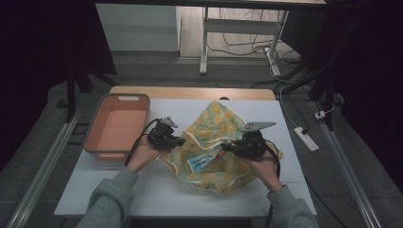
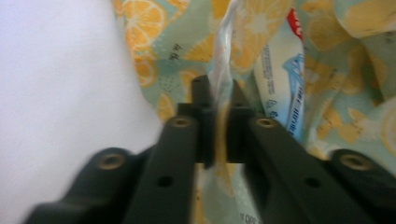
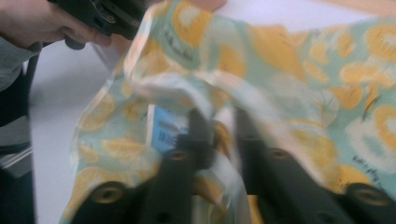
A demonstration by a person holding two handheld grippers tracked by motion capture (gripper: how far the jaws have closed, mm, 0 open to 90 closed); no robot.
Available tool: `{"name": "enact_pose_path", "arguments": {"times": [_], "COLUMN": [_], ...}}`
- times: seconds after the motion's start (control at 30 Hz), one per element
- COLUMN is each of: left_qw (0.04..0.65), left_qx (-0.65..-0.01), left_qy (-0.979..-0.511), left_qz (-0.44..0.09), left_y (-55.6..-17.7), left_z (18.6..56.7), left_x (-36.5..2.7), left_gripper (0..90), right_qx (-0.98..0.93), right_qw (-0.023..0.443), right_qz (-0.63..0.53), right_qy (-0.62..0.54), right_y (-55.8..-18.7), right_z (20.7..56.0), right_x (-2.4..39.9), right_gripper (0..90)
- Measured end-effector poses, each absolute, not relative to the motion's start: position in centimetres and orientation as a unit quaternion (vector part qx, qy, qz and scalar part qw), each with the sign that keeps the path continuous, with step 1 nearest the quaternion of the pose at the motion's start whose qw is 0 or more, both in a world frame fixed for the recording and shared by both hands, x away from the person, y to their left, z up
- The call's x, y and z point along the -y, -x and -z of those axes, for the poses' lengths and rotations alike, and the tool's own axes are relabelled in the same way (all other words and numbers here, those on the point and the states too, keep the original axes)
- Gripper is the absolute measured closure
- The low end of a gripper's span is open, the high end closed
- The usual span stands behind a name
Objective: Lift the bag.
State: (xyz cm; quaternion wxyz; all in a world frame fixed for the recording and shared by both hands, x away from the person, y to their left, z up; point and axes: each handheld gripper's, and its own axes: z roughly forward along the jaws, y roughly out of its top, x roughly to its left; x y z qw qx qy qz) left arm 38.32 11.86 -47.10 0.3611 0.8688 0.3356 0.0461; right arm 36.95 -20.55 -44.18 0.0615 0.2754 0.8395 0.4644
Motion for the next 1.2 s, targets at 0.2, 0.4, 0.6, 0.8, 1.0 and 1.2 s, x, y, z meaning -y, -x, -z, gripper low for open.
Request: {"name": "enact_pose_path", "arguments": {"times": [0.2, 0.4, 0.6, 0.8, 1.0, 1.2], "left_qw": [0.374, 0.387, 0.388, 0.391, 0.385, 0.387], "left_qx": [-0.328, -0.331, -0.33, -0.33, -0.328, -0.326], "left_qy": [-0.866, -0.86, -0.86, -0.858, -0.862, -0.862], "left_qz": [-0.047, -0.039, -0.041, -0.036, -0.031, -0.029], "left_y": [-37.5, -37.1, -36.9, -36.7, -36.6, -36.5], "left_z": [46.3, 46.0, 45.9, 45.9, 46.2, 46.1], "left_x": [-13.0, -13.8, -13.8, -14.1, -13.9, -14.0], "left_gripper": [87.9, 87.9, 87.9, 87.8, 87.9, 87.8], "right_qx": [-0.813, -0.83, -0.839, -0.816, -0.822, -0.858], "right_qw": [0.159, 0.153, 0.18, 0.145, 0.094, 0.128], "right_qz": [-0.482, -0.422, -0.352, -0.367, -0.36, -0.305], "right_qy": [-0.286, -0.331, -0.374, -0.421, -0.431, -0.393], "right_y": [-32.7, -28.4, -28.3, -29.0, -30.3, -32.4], "right_z": [40.8, 42.3, 45.7, 46.9, 49.4, 51.2], "right_x": [20.8, 22.2, 23.7, 25.0, 22.6, 19.3], "right_gripper": [47.0, 39.2, 20.7, 15.8, 11.4, 20.3]}}
